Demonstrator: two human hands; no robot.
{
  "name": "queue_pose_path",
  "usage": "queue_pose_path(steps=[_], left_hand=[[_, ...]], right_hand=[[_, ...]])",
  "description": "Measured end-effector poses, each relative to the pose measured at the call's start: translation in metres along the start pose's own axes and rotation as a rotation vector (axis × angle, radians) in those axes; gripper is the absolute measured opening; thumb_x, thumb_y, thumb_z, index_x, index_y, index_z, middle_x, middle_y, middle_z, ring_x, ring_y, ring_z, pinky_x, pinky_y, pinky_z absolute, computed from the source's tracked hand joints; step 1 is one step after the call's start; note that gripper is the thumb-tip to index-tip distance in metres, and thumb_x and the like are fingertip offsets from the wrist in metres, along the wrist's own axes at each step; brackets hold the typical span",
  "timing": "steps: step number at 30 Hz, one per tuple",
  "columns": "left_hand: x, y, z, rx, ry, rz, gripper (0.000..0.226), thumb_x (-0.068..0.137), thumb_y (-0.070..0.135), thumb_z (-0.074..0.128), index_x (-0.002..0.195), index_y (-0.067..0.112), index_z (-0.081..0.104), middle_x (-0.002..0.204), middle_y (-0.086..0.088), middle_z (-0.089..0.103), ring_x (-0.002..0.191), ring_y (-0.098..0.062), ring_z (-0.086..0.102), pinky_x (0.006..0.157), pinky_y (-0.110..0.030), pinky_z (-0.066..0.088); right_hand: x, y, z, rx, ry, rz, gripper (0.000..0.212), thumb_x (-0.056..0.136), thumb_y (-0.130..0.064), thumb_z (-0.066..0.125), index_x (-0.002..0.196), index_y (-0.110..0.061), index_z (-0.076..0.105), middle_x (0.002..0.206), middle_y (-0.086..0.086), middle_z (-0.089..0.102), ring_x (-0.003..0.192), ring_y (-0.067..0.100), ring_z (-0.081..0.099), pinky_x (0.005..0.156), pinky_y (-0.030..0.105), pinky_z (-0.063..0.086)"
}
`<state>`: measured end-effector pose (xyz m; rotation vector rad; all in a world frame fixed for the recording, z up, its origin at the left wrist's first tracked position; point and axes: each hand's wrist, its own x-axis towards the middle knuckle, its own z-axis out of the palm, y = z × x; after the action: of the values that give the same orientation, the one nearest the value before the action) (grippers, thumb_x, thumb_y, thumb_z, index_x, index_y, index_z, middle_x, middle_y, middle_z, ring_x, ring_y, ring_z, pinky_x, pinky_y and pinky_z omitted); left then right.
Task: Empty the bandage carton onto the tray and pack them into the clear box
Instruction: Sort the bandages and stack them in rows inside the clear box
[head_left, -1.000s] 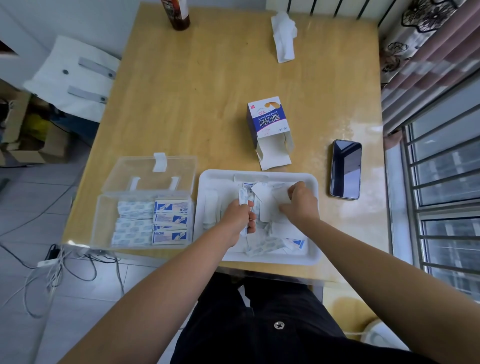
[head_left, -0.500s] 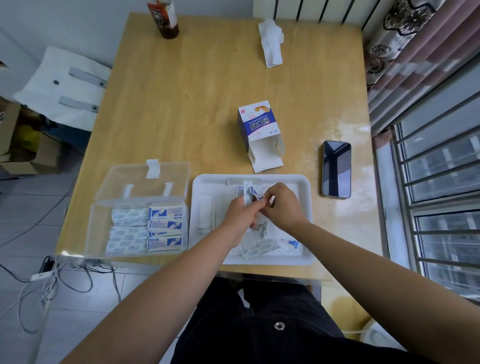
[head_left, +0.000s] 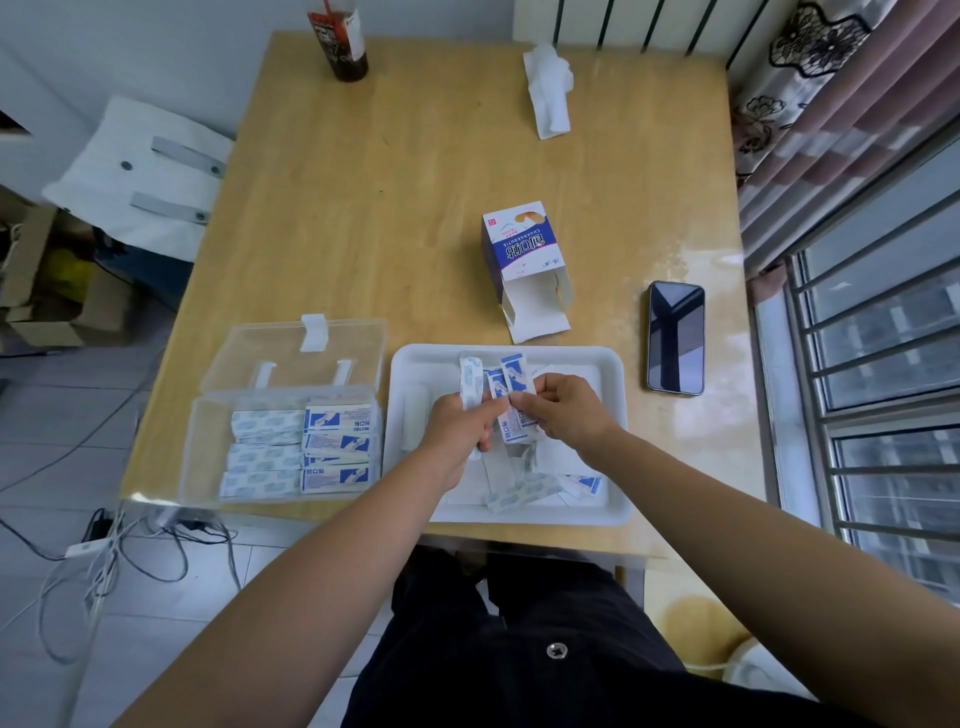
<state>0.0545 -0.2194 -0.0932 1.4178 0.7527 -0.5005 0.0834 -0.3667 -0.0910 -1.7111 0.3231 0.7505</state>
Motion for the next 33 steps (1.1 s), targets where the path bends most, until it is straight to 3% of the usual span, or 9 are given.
queue_pose_path(steps=[5, 10, 15, 18, 21, 23, 26, 28, 33], left_hand=[[-0.002, -0.003, -0.008, -0.02, 0.004, -0.013, 0.006, 0.088, 0.013, 0.066, 0.083, 0.014, 0.063, 0.04, 0.012, 0.047, 0.051, -0.013, 0.033, 0.051, -0.027, 0.032], [-0.002, -0.007, -0.016, -0.046, 0.038, -0.04, 0.008, 0.088, 0.014, 0.065, 0.081, 0.014, 0.062, 0.048, 0.005, 0.043, 0.05, -0.013, 0.033, 0.05, -0.027, 0.033], [-0.006, -0.004, -0.03, -0.148, 0.103, -0.105, 0.008, 0.092, 0.012, 0.052, 0.085, 0.012, 0.056, 0.054, 0.0, 0.037, 0.044, -0.013, 0.03, 0.045, -0.025, 0.03], [-0.01, -0.005, -0.036, -0.167, 0.092, -0.144, 0.019, 0.094, 0.007, 0.041, 0.085, 0.011, 0.057, 0.057, -0.002, 0.036, 0.043, -0.013, 0.028, 0.042, -0.023, 0.028], [-0.014, -0.008, -0.037, -0.123, 0.07, -0.165, 0.023, 0.095, 0.005, 0.037, 0.084, 0.011, 0.056, 0.058, -0.002, 0.037, 0.043, -0.013, 0.028, 0.043, -0.022, 0.026], [-0.015, -0.011, -0.035, -0.096, 0.057, -0.178, 0.023, 0.095, 0.006, 0.037, 0.083, 0.011, 0.055, 0.058, -0.003, 0.037, 0.042, -0.013, 0.028, 0.044, -0.023, 0.026], [-0.015, -0.016, -0.03, -0.061, 0.023, -0.208, 0.022, 0.096, 0.007, 0.037, 0.083, 0.011, 0.054, 0.059, -0.004, 0.037, 0.046, -0.015, 0.028, 0.046, -0.024, 0.027], [-0.015, -0.019, -0.028, -0.031, -0.003, -0.221, 0.02, 0.096, 0.007, 0.038, 0.084, 0.01, 0.054, 0.059, -0.005, 0.037, 0.048, -0.016, 0.029, 0.048, -0.025, 0.027], [-0.016, -0.025, -0.022, 0.002, -0.026, -0.233, 0.017, 0.096, 0.009, 0.039, 0.088, 0.008, 0.054, 0.058, -0.005, 0.039, 0.046, -0.016, 0.03, 0.047, -0.025, 0.027]], right_hand=[[0.002, 0.003, 0.005, 0.087, -0.04, 0.09, 0.025, 0.09, -0.016, 0.066, 0.104, 0.004, 0.066, 0.071, 0.008, 0.056, 0.043, 0.006, 0.036, 0.043, 0.017, 0.03], [0.003, -0.004, 0.016, 0.053, -0.134, 0.129, 0.016, 0.088, -0.014, 0.068, 0.099, -0.002, 0.068, 0.076, 0.01, 0.059, 0.049, 0.008, 0.042, 0.045, 0.016, 0.034], [0.012, -0.008, 0.02, -0.14, -0.01, 0.093, 0.018, 0.085, -0.016, 0.072, 0.095, -0.003, 0.066, 0.077, 0.011, 0.06, 0.049, 0.011, 0.043, 0.045, 0.017, 0.035], [0.018, -0.012, 0.035, -0.2, -0.049, 0.044, 0.02, 0.084, -0.011, 0.073, 0.1, -0.001, 0.066, 0.073, 0.006, 0.06, 0.045, 0.007, 0.047, 0.043, 0.013, 0.038], [0.022, -0.011, 0.041, -0.416, -0.008, -0.028, 0.028, 0.083, -0.009, 0.07, 0.111, -0.008, 0.064, 0.089, 0.004, 0.063, 0.061, 0.014, 0.056, 0.057, 0.019, 0.047], [0.017, -0.009, 0.034, -0.56, 0.037, -0.14, 0.026, 0.081, -0.013, 0.07, 0.106, -0.016, 0.064, 0.091, 0.0, 0.062, 0.072, 0.014, 0.056, 0.066, 0.022, 0.044], [-0.001, -0.005, 0.013, -0.734, -0.208, -0.228, 0.017, 0.078, -0.01, 0.071, 0.091, -0.019, 0.065, 0.077, -0.004, 0.058, 0.066, 0.008, 0.051, 0.067, 0.023, 0.04], [-0.011, 0.002, 0.004, -0.964, -0.416, -0.191, 0.02, 0.078, -0.011, 0.072, 0.095, -0.019, 0.066, 0.075, -0.005, 0.056, 0.068, 0.011, 0.05, 0.062, 0.021, 0.039], [-0.023, 0.022, 0.003, -1.363, -0.497, -0.198, 0.046, 0.078, -0.029, 0.076, 0.117, -0.026, 0.053, 0.087, -0.005, 0.051, 0.085, 0.02, 0.053, 0.065, 0.029, 0.036]])
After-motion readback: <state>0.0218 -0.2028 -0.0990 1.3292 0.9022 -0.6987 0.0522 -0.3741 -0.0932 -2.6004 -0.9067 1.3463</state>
